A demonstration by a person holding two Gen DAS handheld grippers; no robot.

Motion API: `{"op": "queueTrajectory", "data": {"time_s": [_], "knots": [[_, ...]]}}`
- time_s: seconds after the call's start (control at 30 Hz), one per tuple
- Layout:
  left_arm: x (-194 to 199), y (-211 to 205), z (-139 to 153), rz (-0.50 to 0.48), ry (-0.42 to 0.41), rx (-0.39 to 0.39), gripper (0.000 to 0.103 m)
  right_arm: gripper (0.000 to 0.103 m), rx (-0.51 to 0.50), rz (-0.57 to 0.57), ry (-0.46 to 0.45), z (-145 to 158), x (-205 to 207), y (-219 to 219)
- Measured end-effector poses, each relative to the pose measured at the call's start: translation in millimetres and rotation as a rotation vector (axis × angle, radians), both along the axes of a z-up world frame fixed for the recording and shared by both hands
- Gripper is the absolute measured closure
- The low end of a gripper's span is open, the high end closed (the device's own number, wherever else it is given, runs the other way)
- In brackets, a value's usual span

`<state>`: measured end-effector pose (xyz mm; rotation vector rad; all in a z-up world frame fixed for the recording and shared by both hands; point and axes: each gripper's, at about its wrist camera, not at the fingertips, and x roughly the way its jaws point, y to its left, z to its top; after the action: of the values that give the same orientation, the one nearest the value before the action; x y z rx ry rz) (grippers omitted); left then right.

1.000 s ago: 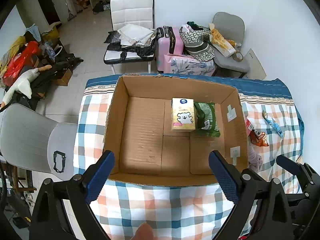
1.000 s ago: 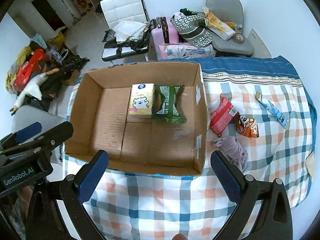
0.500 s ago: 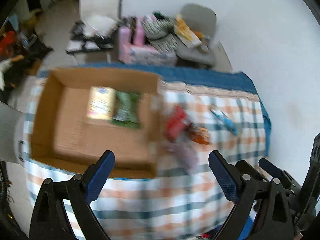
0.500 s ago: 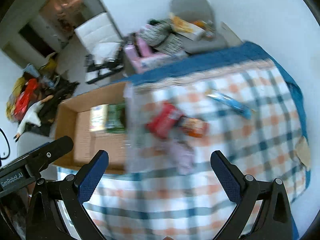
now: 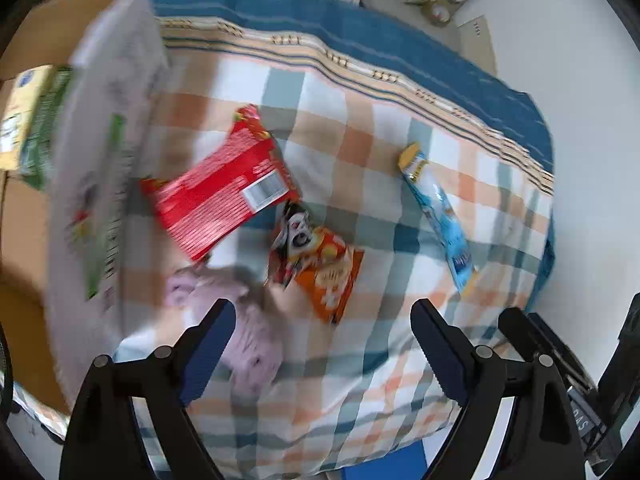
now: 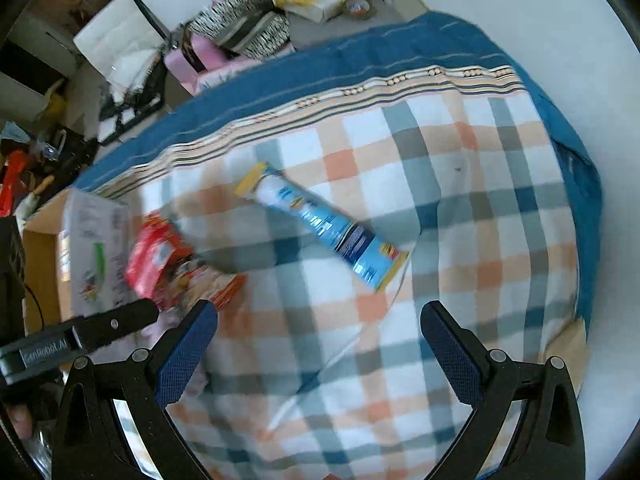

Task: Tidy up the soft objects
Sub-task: 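Grasp the panda snack bag with the left tool while the right tool grasps the blue tube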

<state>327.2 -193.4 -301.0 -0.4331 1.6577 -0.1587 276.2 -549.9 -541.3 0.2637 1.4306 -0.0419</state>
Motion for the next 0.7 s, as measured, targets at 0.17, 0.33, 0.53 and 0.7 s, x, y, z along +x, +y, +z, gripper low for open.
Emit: {"op": "queueTrajectory", "data": {"time_s": [0.17, 0.33, 0.53, 0.7], "knots": [[18, -17, -33, -0.024, 0.065, 0.056, 0.017, 0.001, -0.025, 0.089, 0.072, -43, 44, -4], [25, -22, -59, -0.035, 0.114, 0.093, 0.018, 0.006, -0.069, 0.181, 0.146, -79, 73, 0], [22, -32, -76, -0.063, 0.138, 0.13, 0.04, 0.016, -0.078, 0.213, 0.204, -112, 89, 1], [16, -36, -79, -0.058, 0.111, 0.148, 0.042, 0.024, -0.113, 0.217, 0.216, -121, 95, 0]]}}
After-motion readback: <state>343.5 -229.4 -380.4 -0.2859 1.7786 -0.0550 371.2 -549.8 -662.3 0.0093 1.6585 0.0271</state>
